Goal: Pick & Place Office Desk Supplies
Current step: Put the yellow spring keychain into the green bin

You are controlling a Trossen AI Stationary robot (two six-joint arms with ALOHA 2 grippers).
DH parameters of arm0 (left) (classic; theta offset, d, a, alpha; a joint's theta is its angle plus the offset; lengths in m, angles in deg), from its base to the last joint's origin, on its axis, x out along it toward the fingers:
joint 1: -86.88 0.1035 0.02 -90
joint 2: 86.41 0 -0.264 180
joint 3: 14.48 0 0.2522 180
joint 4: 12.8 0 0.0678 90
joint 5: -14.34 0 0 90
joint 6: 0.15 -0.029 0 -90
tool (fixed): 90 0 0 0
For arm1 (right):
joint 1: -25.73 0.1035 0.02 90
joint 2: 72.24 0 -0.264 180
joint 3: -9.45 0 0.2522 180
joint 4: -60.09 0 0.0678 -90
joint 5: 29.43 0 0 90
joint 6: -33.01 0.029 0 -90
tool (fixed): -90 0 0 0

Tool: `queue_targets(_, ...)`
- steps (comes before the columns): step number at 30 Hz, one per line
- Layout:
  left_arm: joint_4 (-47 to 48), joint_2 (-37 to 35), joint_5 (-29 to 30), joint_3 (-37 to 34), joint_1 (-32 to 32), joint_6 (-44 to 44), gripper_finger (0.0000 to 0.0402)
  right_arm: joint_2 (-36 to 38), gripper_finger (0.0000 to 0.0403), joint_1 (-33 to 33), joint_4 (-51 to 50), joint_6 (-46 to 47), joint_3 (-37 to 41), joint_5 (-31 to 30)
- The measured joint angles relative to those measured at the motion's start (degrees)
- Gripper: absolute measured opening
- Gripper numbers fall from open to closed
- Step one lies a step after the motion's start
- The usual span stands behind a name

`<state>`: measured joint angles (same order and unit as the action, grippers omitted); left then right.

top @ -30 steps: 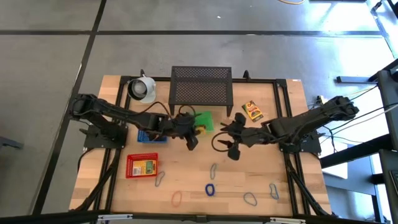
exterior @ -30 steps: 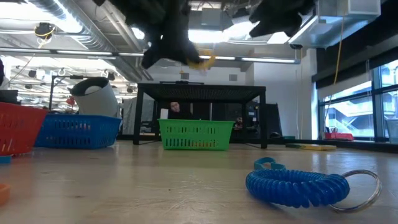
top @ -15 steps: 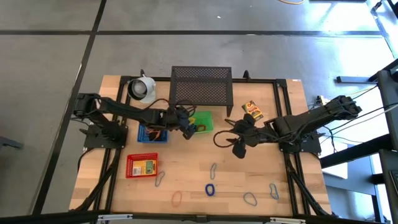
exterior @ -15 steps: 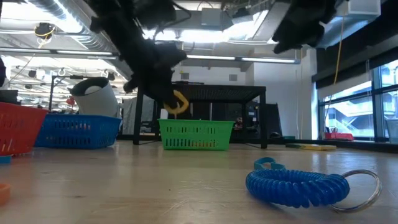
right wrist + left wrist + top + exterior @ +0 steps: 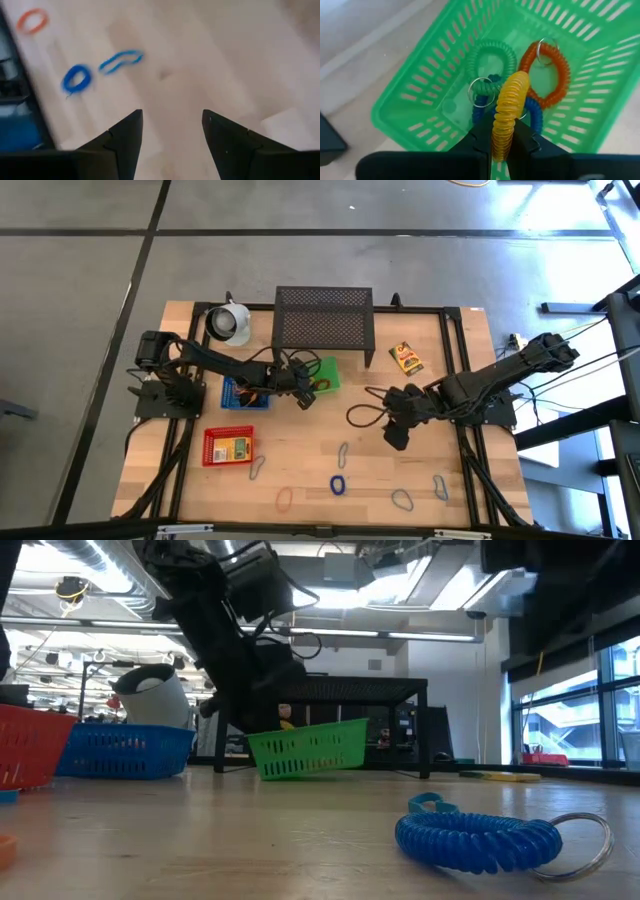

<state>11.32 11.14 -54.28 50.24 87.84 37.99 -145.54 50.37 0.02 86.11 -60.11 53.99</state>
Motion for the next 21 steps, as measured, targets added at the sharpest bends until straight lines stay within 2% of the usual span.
queue_targets(6, -0.6, -0.2, 0.0, 0.3, 0.0, 0.1, 0.0027, -2.4, 0.0208, 5.3, -1.6, 3.3, 0.0, 7.7)
queue_targets(10, -1.7, -0.3, -0.1, 0.3, 0.0, 0.1, 0.0047, -3.7, 0.0208, 8.0, -1.4, 5.0, 0.0, 7.7)
queue_targets(21, -3.0, -2.6, -2.0, 0.3, 0.0, 0.1, 0.0135, -6.4, 0.0208, 11.2, 0.1, 9.3, 0.0, 6.8)
